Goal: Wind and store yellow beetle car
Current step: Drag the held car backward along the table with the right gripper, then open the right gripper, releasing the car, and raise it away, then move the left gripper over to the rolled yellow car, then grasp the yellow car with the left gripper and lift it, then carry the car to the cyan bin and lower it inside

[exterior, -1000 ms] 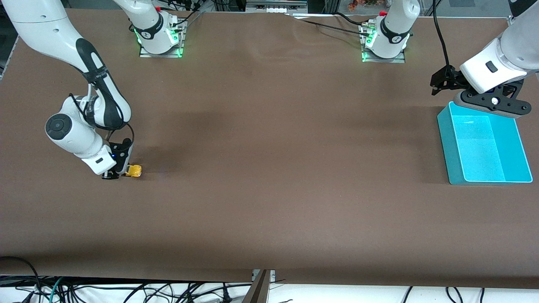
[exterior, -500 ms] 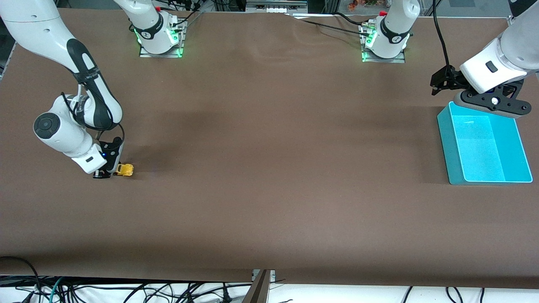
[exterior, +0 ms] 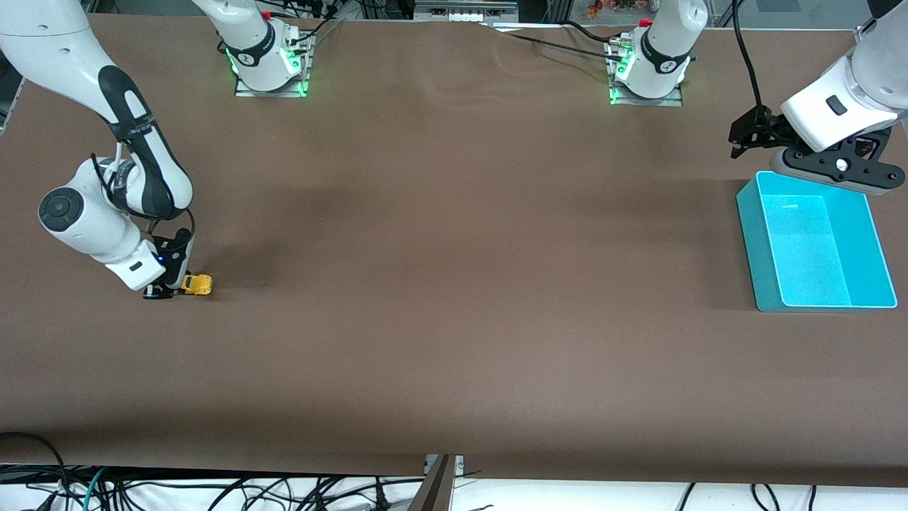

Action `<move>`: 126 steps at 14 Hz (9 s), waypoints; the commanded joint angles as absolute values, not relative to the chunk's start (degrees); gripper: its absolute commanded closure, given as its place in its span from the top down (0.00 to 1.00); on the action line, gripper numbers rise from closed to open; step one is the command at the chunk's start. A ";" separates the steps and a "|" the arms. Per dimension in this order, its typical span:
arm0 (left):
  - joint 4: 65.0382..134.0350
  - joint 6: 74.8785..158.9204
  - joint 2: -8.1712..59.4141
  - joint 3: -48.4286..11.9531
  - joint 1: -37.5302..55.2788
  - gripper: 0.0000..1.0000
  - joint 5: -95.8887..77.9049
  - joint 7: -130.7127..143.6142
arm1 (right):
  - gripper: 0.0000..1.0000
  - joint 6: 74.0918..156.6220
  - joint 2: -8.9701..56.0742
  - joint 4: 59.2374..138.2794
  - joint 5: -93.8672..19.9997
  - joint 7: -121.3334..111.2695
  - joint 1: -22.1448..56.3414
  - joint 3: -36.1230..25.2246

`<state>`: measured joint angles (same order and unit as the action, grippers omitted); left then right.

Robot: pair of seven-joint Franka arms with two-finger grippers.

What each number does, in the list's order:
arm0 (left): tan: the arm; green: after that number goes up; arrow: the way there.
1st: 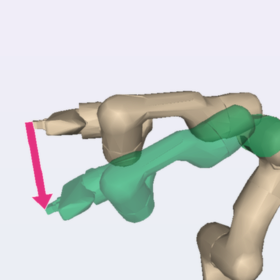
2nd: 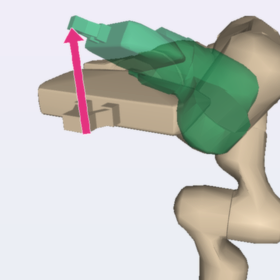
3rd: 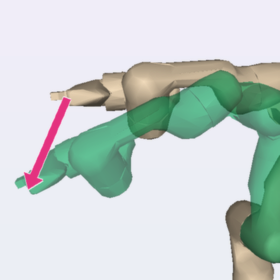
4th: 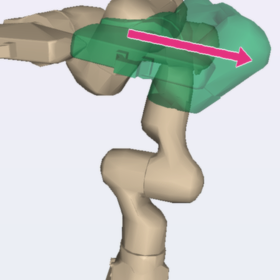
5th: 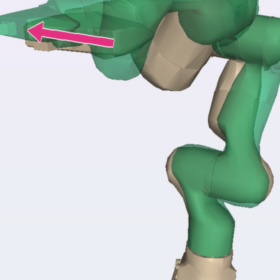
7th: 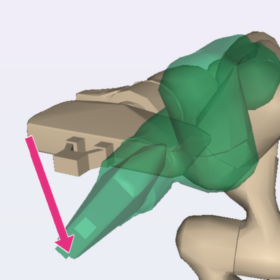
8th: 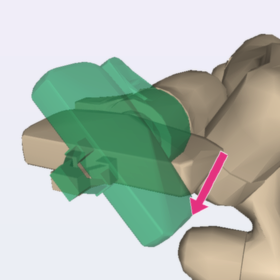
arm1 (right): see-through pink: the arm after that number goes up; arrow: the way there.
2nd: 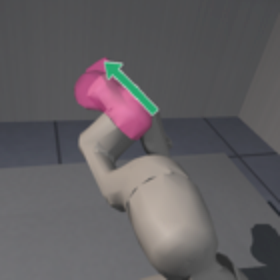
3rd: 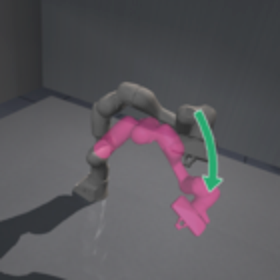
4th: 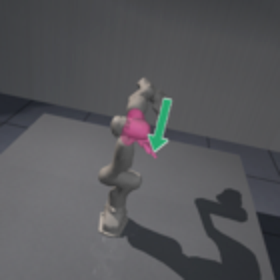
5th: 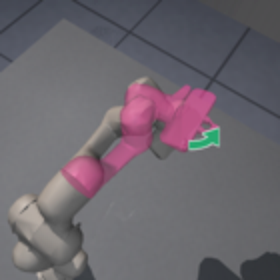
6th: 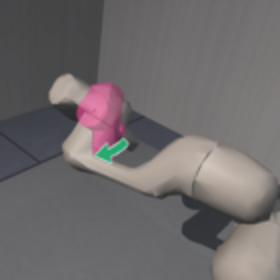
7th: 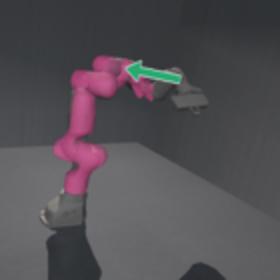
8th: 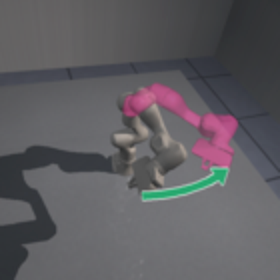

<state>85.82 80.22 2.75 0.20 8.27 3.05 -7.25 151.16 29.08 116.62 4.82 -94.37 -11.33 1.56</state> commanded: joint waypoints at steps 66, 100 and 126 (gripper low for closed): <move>87.45 130.24 39.28 -2.11 37.26 1.00 -6.51 -26.95 | 1.00 86.57 7.20 84.82 3.61 2.64 -2.81 5.63; 85.07 141.16 46.60 -0.35 34.55 0.00 -2.64 -41.40 | 1.00 86.48 7.82 84.55 1.05 2.90 -3.43 4.57; 124.38 127.61 10.96 19.42 -8.96 0.00 3.69 -121.27 | 1.00 86.48 7.82 84.46 1.14 2.81 -3.43 4.66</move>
